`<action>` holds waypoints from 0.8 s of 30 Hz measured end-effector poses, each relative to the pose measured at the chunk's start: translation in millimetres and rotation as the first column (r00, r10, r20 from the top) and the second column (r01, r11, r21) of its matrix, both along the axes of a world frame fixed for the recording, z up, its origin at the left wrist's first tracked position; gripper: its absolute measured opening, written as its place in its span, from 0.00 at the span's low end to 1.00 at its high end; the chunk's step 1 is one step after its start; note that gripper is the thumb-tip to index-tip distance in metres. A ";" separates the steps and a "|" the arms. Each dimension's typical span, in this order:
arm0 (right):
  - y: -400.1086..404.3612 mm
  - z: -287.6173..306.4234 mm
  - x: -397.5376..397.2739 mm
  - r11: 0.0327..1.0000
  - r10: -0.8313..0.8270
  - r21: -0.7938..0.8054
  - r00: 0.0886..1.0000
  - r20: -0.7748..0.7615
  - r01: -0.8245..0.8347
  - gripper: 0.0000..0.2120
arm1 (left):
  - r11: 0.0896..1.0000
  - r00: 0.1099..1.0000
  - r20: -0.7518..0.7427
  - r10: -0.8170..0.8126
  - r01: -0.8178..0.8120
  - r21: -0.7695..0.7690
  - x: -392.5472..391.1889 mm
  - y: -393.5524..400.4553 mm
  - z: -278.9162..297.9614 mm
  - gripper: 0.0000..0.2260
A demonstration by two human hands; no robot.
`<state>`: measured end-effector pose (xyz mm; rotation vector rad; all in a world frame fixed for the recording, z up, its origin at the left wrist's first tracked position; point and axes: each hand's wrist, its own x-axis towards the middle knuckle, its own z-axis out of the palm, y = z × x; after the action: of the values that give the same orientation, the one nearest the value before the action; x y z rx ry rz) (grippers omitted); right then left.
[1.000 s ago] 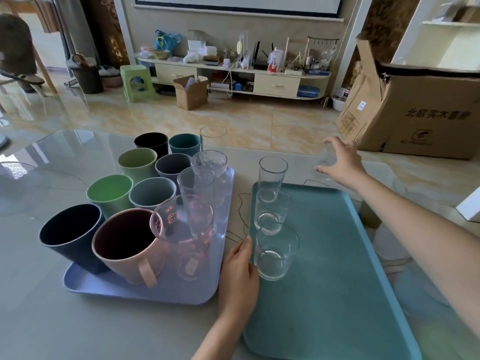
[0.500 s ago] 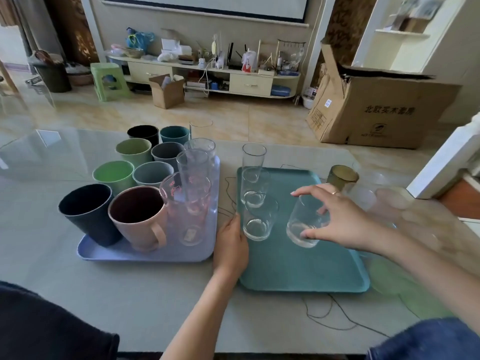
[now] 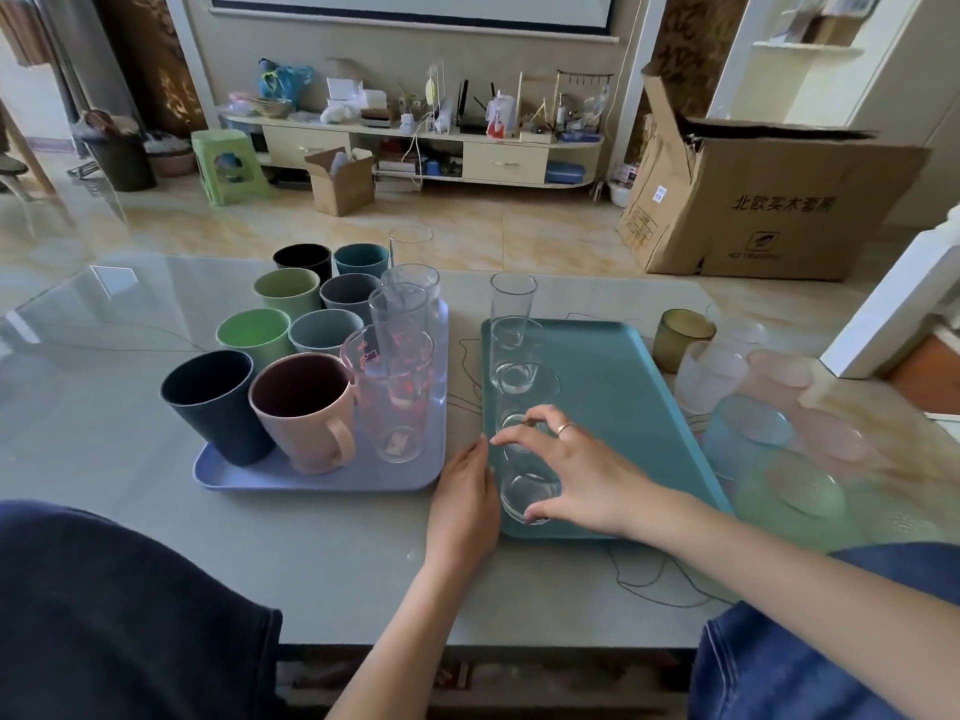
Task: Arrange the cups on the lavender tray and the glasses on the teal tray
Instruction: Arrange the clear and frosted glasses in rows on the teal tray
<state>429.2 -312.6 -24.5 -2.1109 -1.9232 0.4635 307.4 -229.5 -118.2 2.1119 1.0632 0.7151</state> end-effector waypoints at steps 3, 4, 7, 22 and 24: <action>4.0 -4.6 -1.8 1.000 0.029 0.006 0.999 0.023 -0.030 0.37 | 1.000 1.000 0.028 -0.002 0.002 0.022 0.2 -1.6 3.3 0.17; 3.5 -2.9 -0.5 0.999 0.044 -0.001 0.999 0.007 -0.044 0.38 | 1.000 1.000 0.029 -0.004 0.003 0.031 0.4 -2.3 4.6 0.17; -3.7 17.2 8.5 0.999 0.000 -0.039 0.991 -0.134 -0.006 0.34 | 1.000 1.000 0.007 -0.003 0.003 0.021 1.0 -2.0 1.8 0.19; -60.1 -21.8 45.9 0.907 0.156 -0.421 0.900 0.407 0.033 0.12 | 0.991 0.991 0.074 0.111 -0.106 -0.079 5.2 9.3 -12.6 0.16; -61.9 -22.8 42.6 0.918 0.235 -0.396 0.856 0.461 -0.039 0.13 | 0.984 0.988 0.068 0.142 -0.134 -0.114 6.0 7.3 -8.6 0.16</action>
<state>471.8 -374.5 -47.3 -2.5386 -2.4554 0.3513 313.4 -222.3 -126.8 1.9177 1.1885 0.7786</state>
